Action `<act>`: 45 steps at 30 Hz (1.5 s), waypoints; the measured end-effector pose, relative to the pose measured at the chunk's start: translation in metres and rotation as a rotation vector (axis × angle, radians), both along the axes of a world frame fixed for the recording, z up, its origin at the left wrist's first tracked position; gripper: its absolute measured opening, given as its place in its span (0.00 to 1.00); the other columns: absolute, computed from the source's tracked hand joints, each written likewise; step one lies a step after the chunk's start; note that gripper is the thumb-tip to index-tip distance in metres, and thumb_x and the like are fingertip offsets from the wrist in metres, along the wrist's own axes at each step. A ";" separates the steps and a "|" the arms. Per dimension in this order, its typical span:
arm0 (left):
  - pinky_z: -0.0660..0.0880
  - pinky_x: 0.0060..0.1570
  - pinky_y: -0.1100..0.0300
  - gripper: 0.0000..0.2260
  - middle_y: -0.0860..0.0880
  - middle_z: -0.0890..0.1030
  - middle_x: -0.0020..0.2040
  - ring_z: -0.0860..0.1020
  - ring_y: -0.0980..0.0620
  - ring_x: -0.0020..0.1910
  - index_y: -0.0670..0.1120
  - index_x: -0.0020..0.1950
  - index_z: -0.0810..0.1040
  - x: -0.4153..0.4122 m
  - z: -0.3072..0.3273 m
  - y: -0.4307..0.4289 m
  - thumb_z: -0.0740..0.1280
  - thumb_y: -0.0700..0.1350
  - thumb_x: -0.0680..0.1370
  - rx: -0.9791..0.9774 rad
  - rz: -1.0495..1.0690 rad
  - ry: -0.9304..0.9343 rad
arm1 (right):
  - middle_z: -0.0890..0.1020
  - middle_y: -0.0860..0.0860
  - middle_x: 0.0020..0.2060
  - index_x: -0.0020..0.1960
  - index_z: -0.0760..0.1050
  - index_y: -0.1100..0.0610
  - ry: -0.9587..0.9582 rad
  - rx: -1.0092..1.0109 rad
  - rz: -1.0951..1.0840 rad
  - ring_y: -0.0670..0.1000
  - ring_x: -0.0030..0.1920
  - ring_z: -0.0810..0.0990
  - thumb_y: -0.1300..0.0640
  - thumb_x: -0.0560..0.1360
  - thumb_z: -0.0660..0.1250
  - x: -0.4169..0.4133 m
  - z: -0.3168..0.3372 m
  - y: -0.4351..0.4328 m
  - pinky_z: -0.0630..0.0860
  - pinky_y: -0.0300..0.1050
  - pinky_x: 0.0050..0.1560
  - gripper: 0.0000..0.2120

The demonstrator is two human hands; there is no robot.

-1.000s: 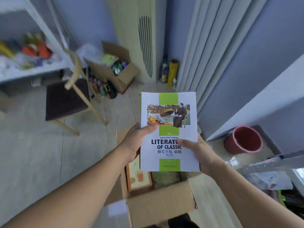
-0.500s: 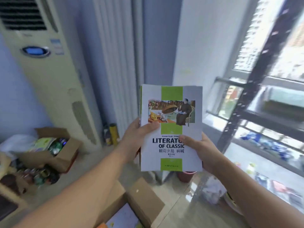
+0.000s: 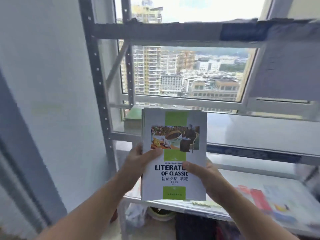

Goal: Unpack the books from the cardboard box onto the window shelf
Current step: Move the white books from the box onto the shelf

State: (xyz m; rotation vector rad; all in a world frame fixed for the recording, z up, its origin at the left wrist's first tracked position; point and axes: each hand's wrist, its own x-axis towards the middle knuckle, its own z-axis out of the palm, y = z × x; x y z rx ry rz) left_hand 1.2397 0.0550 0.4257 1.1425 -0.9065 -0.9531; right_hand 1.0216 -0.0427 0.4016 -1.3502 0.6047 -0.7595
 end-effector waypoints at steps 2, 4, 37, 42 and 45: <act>0.84 0.51 0.38 0.19 0.33 0.87 0.55 0.86 0.30 0.52 0.38 0.61 0.83 -0.025 -0.003 -0.030 0.77 0.45 0.73 0.015 -0.029 -0.016 | 0.87 0.64 0.58 0.69 0.77 0.59 -0.005 -0.001 -0.030 0.69 0.57 0.86 0.51 0.68 0.79 -0.032 -0.004 -0.021 0.83 0.68 0.57 0.32; 0.85 0.48 0.46 0.20 0.37 0.88 0.54 0.87 0.35 0.51 0.40 0.62 0.83 -0.040 -0.004 -0.058 0.77 0.45 0.73 0.021 -0.071 -0.064 | 0.88 0.61 0.56 0.66 0.79 0.53 -0.015 -0.006 -0.048 0.64 0.55 0.88 0.50 0.69 0.79 -0.054 -0.008 -0.042 0.86 0.58 0.50 0.27; 0.84 0.56 0.47 0.22 0.48 0.87 0.59 0.86 0.50 0.57 0.48 0.69 0.76 -0.049 -0.053 -0.354 0.77 0.49 0.78 0.085 -0.041 -0.354 | 0.91 0.49 0.51 0.60 0.84 0.51 0.145 -0.132 -0.243 0.52 0.49 0.90 0.48 0.68 0.80 -0.054 -0.036 -0.333 0.87 0.46 0.45 0.21; 0.85 0.55 0.44 0.22 0.42 0.87 0.57 0.87 0.43 0.53 0.41 0.67 0.78 -0.057 -0.021 -0.371 0.72 0.54 0.81 0.350 0.009 -0.322 | 0.91 0.56 0.46 0.53 0.86 0.59 0.207 0.074 -0.268 0.57 0.43 0.91 0.52 0.69 0.83 -0.042 -0.018 -0.353 0.86 0.46 0.37 0.17; 0.79 0.64 0.45 0.25 0.40 0.81 0.66 0.81 0.40 0.64 0.37 0.72 0.74 -0.058 -0.009 -0.380 0.70 0.53 0.82 0.566 0.057 -0.446 | 0.91 0.57 0.44 0.52 0.87 0.61 0.347 0.275 -0.234 0.57 0.39 0.90 0.54 0.74 0.79 -0.034 -0.011 -0.363 0.86 0.48 0.38 0.12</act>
